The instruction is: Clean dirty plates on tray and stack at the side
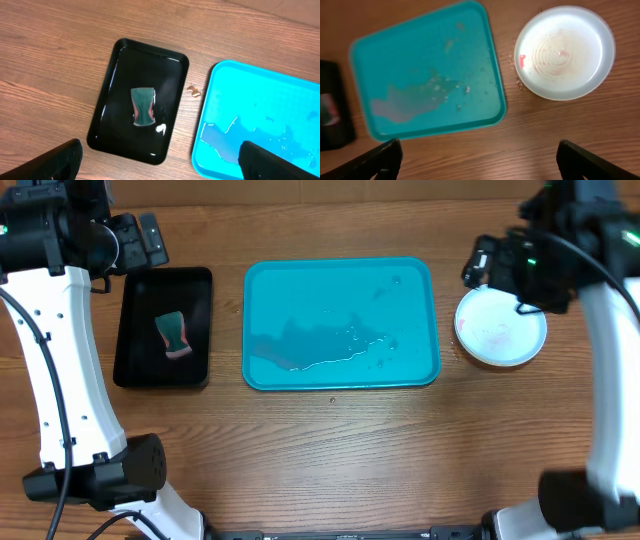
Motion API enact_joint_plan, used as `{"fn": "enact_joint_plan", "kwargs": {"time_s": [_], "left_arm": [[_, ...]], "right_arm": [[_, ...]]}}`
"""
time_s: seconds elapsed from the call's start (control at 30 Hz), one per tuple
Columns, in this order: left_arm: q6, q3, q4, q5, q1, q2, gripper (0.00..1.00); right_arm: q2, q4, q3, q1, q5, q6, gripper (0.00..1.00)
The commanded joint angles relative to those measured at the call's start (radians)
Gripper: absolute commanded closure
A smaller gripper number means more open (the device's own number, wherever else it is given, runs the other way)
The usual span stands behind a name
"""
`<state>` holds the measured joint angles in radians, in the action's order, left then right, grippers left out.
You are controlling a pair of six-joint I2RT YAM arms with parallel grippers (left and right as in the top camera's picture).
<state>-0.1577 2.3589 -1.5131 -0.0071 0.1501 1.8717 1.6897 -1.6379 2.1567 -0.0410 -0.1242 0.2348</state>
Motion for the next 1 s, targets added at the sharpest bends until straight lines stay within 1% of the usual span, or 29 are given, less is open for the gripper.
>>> {"fn": "enact_joint_plan", "kwargs": {"time_s": [0.0,0.07,0.2,0.37,0.43,0.53,0.63,0.73,0.8,0.83,0.97], "left_arm": [[-0.006,-0.001,-0.001,0.026,0.0,0.021,0.0],[-0.006,-0.001,-0.001,0.026,0.0,0.021,0.0],[-0.006,-0.001,-0.001,0.026,0.0,0.021,0.0],[-0.007,-0.001,-0.001,0.026,0.0,0.021,0.0],[-0.006,-0.001,-0.001,0.026,0.0,0.021,0.0],[-0.006,-0.001,-0.001,0.026,0.0,0.021,0.0],[-0.006,-0.001,-0.001,0.026,0.0,0.021,0.0],[-0.006,-0.001,-0.001,0.026,0.0,0.021,0.0],[-0.006,-0.001,-0.001,0.026,0.0,0.021,0.0],[-0.006,-0.001,-0.001,0.026,0.0,0.021,0.0],[-0.006,-0.001,-0.001,0.026,0.0,0.021,0.0]], "right_arm": [[-0.125,0.002,0.055,-0.004,-0.145,-0.022,0.0],[-0.17,0.001,0.055,-0.004,-0.185,-0.023,0.0],[-0.226,0.001,0.055,-0.004,-0.184,-0.023,0.0],[-0.241,-0.005,0.055,-0.004,-0.176,-0.032,0.0],[-0.24,-0.028,0.055,-0.004,-0.113,-0.034,0.0],[-0.227,0.005,0.039,-0.004,0.025,-0.035,0.0],[-0.254,0.131,-0.047,-0.004,0.12,-0.036,0.0],[-0.328,0.313,-0.202,-0.004,0.099,-0.067,0.0],[-0.399,0.455,-0.338,-0.004,0.047,-0.116,0.0],[-0.452,0.546,-0.437,-0.004,0.009,-0.161,0.0],[-0.634,0.781,-0.756,-0.004,-0.053,-0.283,0.0]]}}
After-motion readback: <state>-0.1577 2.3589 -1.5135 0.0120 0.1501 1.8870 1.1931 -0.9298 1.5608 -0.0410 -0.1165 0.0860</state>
